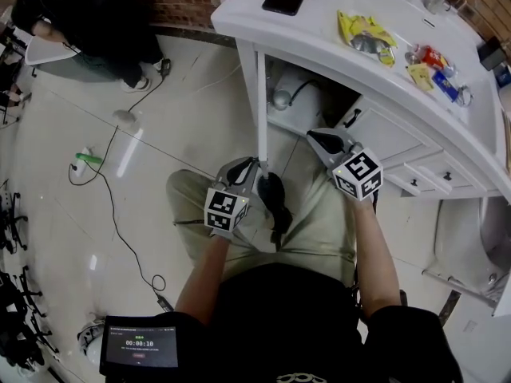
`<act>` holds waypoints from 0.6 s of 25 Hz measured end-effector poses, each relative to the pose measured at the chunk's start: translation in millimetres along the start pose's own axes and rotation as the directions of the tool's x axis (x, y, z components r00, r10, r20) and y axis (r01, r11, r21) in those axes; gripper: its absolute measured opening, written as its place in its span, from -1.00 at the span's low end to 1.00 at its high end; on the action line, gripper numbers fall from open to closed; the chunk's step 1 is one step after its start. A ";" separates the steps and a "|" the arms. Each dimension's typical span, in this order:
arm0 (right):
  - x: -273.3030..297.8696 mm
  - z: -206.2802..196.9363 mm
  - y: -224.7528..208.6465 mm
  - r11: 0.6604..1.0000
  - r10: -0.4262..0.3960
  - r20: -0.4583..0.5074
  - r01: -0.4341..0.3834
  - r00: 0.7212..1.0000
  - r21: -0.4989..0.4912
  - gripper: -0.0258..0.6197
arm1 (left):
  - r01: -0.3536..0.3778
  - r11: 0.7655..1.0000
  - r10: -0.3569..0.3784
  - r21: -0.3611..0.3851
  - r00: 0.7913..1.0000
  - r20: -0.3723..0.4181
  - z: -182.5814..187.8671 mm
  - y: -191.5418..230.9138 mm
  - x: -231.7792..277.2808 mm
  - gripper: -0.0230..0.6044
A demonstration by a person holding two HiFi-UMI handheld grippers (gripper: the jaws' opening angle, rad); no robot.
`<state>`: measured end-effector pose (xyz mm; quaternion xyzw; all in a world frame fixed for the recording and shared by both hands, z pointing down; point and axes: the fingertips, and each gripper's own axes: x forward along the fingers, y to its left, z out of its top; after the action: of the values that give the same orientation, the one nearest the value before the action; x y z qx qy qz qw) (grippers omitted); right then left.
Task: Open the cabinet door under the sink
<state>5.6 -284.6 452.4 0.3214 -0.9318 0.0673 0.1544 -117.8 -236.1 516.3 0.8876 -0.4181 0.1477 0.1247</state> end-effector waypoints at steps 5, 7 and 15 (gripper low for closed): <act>10.6 -0.4 4.0 1.000 0.006 -0.019 -0.006 1.000 -0.003 -0.95 | -0.065 0.997 0.066 -0.049 0.998 0.025 -0.4 29.6 -14.1 -0.78; 13.6 -2.2 4.8 1.000 0.007 -0.027 -0.008 1.000 -0.007 -0.95 | -0.100 0.993 0.103 -0.066 0.994 0.037 -1.2 42.9 -18.5 -0.80; 16.5 -8.9 0.0 1.000 0.005 -0.042 -0.005 0.999 -0.010 -0.95 | -0.170 0.985 0.171 -0.019 0.985 0.021 -2.9 83.5 -25.8 -0.85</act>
<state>-4.6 -292.2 466.3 0.3168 -0.9296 0.0698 0.1751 -199.0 -268.6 517.7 0.8490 -0.4951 0.1443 0.1146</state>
